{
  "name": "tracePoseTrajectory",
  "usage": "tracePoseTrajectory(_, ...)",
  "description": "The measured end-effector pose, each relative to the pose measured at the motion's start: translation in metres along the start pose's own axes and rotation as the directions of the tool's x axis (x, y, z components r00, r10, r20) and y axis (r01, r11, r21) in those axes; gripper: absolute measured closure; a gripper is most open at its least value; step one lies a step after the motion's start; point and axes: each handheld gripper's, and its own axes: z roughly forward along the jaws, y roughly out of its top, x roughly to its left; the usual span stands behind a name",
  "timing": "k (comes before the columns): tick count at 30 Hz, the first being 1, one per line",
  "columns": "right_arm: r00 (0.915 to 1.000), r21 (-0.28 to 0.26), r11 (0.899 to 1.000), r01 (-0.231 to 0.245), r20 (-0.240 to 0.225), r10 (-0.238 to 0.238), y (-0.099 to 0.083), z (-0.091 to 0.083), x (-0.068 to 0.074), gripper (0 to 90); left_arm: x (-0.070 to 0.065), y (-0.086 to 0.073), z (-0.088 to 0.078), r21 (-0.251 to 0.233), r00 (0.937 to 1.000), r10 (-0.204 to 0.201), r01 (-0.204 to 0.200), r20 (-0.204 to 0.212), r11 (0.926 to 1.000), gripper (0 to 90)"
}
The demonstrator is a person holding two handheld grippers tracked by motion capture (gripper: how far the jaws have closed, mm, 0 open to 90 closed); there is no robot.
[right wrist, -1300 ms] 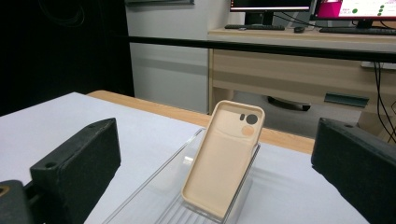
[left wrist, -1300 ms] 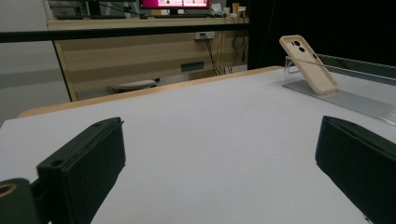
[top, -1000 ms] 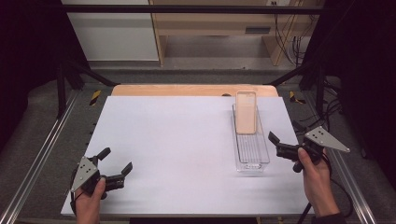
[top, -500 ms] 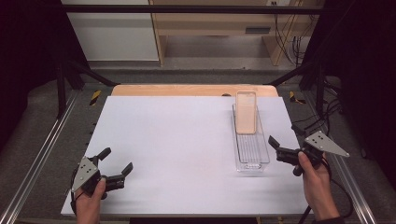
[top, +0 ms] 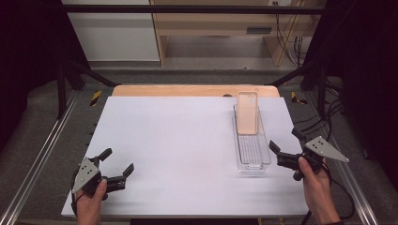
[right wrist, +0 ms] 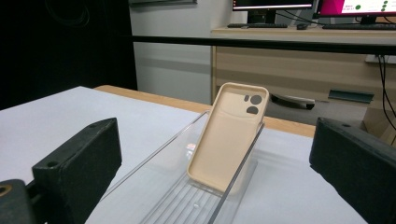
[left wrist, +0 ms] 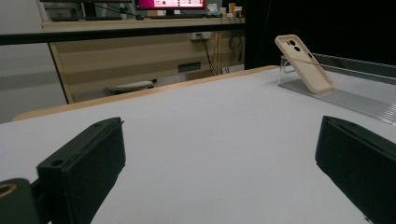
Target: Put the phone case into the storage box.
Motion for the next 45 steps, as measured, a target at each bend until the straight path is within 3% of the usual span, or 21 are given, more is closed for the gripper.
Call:
tracePoseTrajectory(11,1.0000,-0.004,1.000,-0.006,-0.005,0.006,-0.008,-0.004,0.002,2.6,-0.001,0.000,0.000,-0.003,0.9999,0.007,-0.007,0.009,1.0000,1.5)
tracePoseTrajectory(31,0.9988,-0.025,0.999,0.033,-0.036,-0.034,-0.026,-0.010,0.022,1.5,-0.004,0.001,0.001,-0.003,0.9997,0.012,-0.012,0.023,0.9999,1.4)
tracePoseTrajectory(45,0.9947,-0.041,0.998,0.047,-0.089,-0.051,-0.035,-0.006,0.036,2.1,-0.007,0.001,0.002,0.003,0.9991,0.020,-0.020,0.036,0.9998,1.4)
